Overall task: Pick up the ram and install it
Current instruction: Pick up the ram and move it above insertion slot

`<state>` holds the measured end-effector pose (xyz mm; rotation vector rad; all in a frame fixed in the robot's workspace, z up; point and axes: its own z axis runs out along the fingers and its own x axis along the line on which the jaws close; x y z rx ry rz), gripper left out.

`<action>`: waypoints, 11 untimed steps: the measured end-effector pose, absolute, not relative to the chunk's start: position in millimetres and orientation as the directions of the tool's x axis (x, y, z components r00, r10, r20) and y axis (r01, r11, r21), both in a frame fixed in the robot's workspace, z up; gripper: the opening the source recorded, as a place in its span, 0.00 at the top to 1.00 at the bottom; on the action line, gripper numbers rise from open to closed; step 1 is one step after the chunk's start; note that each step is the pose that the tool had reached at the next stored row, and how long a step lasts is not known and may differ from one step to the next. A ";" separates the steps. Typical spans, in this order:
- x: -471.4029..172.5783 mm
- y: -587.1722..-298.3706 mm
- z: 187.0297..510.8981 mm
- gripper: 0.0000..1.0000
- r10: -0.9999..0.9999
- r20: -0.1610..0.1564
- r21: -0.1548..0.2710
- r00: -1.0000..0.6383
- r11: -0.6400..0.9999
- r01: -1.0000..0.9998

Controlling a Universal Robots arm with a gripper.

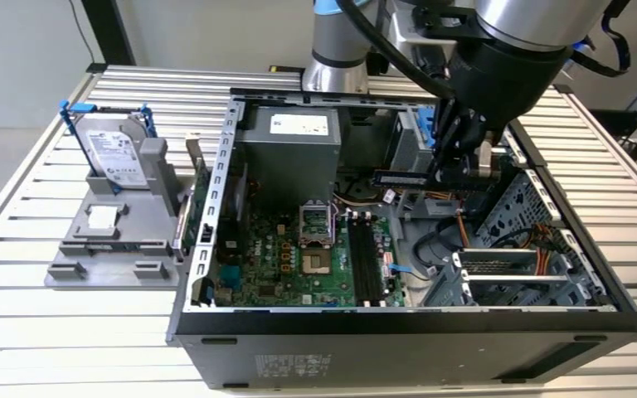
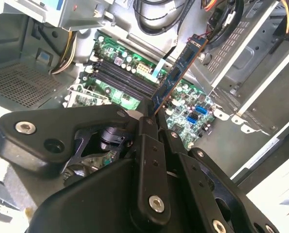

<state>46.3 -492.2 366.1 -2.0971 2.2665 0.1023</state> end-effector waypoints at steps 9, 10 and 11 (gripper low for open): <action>46.2 -492.2 366.1 1.00 -0.980 -0.083 0.013 -0.179 0.178 -0.984; 46.3 -492.2 366.1 1.00 -0.978 -0.083 0.013 -0.192 0.192 -0.981; 46.3 -492.2 366.1 1.00 -0.975 -0.083 0.013 -0.205 0.204 -0.979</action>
